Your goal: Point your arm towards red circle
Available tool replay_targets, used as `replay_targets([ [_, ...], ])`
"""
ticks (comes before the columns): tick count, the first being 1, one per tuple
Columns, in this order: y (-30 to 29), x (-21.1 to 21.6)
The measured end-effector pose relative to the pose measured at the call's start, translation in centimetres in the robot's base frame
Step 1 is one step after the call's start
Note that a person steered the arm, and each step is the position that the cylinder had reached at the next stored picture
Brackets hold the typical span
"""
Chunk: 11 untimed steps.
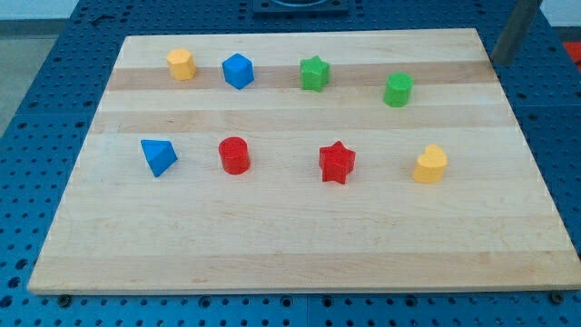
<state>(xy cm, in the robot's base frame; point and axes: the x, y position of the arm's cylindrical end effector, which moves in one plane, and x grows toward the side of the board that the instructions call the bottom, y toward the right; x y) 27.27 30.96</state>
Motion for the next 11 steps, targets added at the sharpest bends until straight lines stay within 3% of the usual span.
replay_targets([
  [1,0.0,0.1],
  [2,-3.4,4.8],
  [3,-3.8,6.2],
  [6,-5.7,7.3],
  [7,-12.1,10.7],
  [9,-13.9,12.2],
  [10,-17.5,15.7],
  [11,-20.5,15.8],
])
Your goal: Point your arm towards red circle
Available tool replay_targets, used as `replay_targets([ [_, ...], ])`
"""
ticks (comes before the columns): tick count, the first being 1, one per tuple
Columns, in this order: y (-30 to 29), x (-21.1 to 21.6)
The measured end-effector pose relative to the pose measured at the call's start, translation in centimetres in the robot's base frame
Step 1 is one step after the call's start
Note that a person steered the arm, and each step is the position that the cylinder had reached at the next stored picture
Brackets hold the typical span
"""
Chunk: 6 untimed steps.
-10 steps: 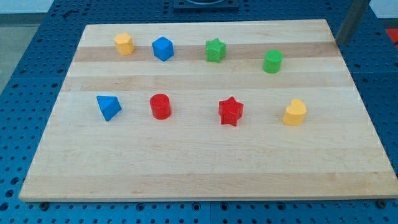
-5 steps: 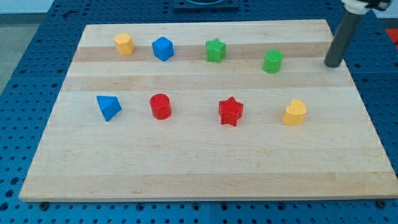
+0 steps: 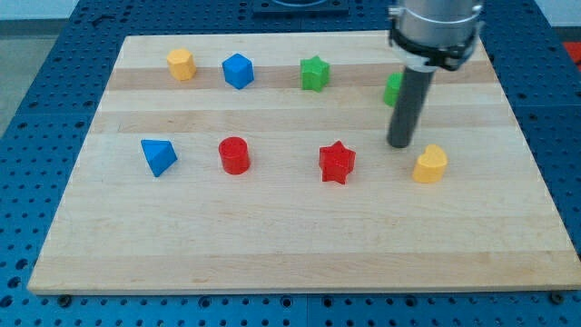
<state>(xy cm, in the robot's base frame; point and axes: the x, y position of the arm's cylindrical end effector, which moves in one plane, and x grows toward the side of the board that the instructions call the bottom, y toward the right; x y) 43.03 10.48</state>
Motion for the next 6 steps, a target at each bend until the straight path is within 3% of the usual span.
replay_targets([
  [3,-11.8,-2.1],
  [4,-11.9,-2.1],
  [5,-17.4,-2.2],
  [6,-17.4,-2.2],
])
